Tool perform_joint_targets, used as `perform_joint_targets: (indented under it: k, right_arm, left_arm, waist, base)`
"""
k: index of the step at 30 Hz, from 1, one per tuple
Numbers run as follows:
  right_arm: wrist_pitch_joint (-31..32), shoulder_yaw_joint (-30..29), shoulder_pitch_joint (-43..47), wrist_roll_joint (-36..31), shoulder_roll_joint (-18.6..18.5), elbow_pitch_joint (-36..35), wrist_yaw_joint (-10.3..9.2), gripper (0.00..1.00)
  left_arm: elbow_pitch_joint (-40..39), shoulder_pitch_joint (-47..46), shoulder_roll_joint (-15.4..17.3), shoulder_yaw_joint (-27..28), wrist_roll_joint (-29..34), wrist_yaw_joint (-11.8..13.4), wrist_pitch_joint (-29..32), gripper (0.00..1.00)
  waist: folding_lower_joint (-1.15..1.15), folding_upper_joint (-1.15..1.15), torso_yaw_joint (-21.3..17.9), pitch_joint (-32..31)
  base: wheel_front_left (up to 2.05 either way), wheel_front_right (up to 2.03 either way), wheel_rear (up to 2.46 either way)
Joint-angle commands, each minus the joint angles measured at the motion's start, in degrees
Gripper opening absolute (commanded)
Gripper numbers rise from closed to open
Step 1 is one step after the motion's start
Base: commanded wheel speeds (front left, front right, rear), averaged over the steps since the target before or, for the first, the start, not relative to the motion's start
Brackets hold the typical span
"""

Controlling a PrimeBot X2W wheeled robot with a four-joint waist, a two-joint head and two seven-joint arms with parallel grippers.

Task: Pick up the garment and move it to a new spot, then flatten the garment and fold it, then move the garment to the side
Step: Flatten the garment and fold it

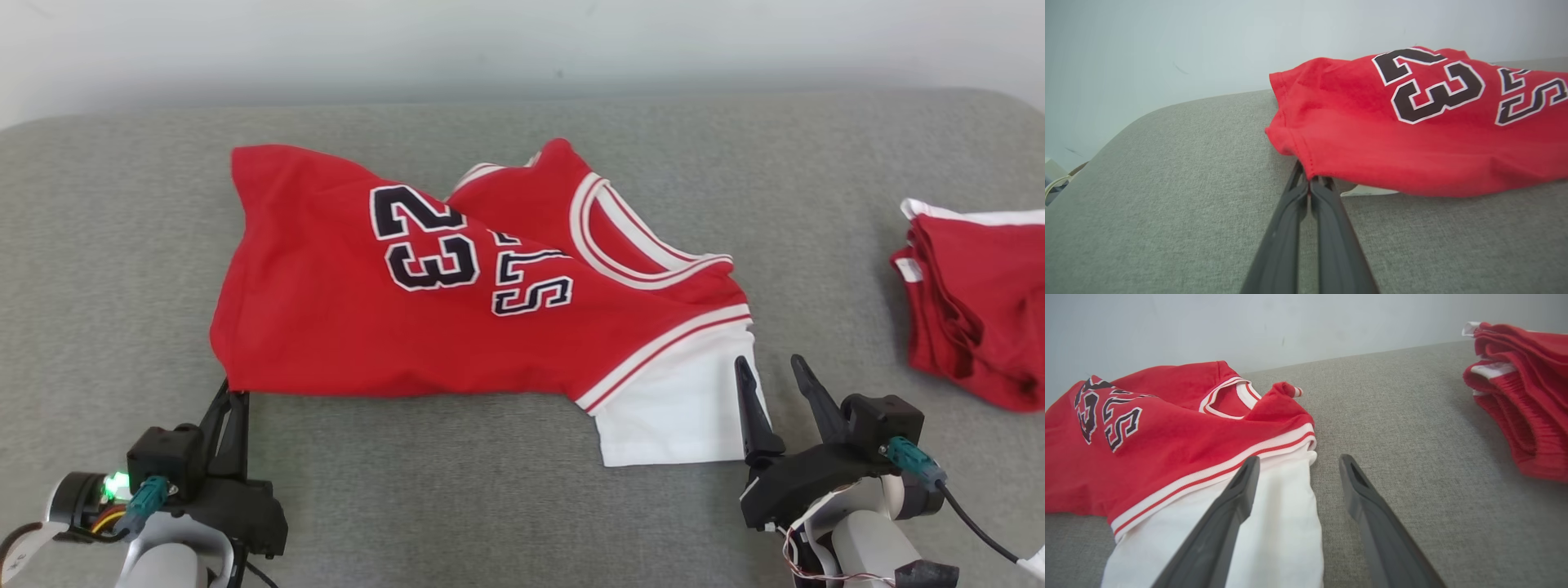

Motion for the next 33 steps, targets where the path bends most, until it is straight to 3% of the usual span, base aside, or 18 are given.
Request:
perform_joint_targets:
  k: [1, 8, 15, 16, 17, 18, 24, 33]
  right_arm:
    - [0.01, -0.01, 0.46, 0.16, 0.09, 0.2, -0.07, 1.0]
    - [0.01, -0.29, 1.82, 0.08, 1.3, 1.0, -0.07, 1.0]
    - [0.01, -0.94, 2.87, -0.52, 2.1, 1.58, -0.07, 1.0]
    - [0.01, -0.89, 2.92, -0.56, 2.18, 1.64, -0.07, 1.0]
    - [0.01, -0.79, 2.96, -0.58, 2.27, 1.78, -0.07, 1.0]
    - [0.01, -0.69, 2.95, -0.58, 2.36, 1.87, -0.07, 1.0]
    - [0.01, -0.36, 2.66, -0.04, 2.19, 2.0, -0.07, 1.0]
    - [0.02, -0.18, 2.23, -0.04, 1.65, 1.53, -0.07, 1.0]
  left_arm:
    - [-0.91, 0.8, 0.52, -0.53, 0.78, -0.26, -0.05, 0.0]
    - [-2.11, 2.48, 2.01, -2.85, 1.39, -0.96, -0.05, 0.0]
    - [5.21, 4.39, 4.12, -5.48, 1.9, -3.09, 0.49, 0.0]
    - [7.15, 4.35, 4.41, -5.58, 1.82, -3.29, 1.34, 0.36]
    - [8.81, 4.02, 4.57, -5.46, 1.48, -3.31, 1.39, 0.82]
    - [10.06, 3.51, 4.7, -5.34, 1.3, -3.09, 1.32, 1.0]
    - [17.42, 3.35, 3.79, -4.3, -0.41, -1.82, 3.85, 1.0]
    - [15.46, 0.51, 3.34, -2.47, -2.63, 0.58, 0.61, 1.0]
  waist:
    - [0.0, 0.0, 1.79, -1.3]
    - [0.0, 0.0, 4.55, -3.55]
    - [0.0, 0.0, 6.22, -5.24]
    - [0.0, 0.0, 6.29, -5.37]
    - [0.0, 0.0, 6.28, -5.44]
    - [0.0, 0.0, 6.24, -5.47]
    - [0.0, 0.0, 5.82, -5.42]
    - [0.0, 0.0, 4.92, -4.6]
  base:
    - [0.0, 0.0, 0.0]
    - [0.0, 0.0, 0.0]
    - [0.0, 0.0, 0.0]
    - [0.0, 0.0, 0.0]
    - [0.0, 0.0, 0.0]
    - [0.0, 0.0, 0.0]
    - [0.0, 0.0, 0.0]
    - [0.0, 0.0, 0.0]
